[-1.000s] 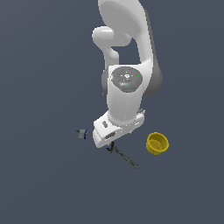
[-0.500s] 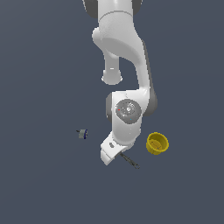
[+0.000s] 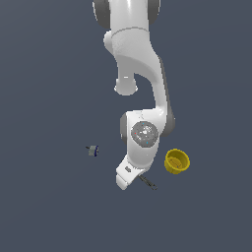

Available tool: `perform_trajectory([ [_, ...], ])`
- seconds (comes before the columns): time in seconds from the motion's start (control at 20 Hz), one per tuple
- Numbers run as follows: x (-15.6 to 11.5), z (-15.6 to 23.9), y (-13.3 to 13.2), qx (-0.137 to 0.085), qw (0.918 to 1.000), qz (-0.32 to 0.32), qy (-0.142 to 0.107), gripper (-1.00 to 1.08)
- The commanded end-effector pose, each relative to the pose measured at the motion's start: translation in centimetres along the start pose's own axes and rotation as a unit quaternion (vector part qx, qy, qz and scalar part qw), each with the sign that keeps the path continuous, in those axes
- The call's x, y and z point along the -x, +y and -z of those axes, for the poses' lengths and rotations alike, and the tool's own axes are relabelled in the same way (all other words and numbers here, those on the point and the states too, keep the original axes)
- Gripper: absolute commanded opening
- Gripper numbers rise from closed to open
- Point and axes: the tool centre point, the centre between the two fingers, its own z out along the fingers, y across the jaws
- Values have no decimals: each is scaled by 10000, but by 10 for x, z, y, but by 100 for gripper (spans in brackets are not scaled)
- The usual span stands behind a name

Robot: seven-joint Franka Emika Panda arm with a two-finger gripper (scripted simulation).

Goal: Pick up a designated object from a clutter of objects.

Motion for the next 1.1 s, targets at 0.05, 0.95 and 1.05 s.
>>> perform_trajectory([
  [0.05, 0, -1, 0, 3, 10000, 0, 3, 100],
  [0.95, -1, -51, 0, 7, 10000, 22, 8, -100],
  [1.05, -1, -51, 0, 7, 10000, 22, 8, -100],
])
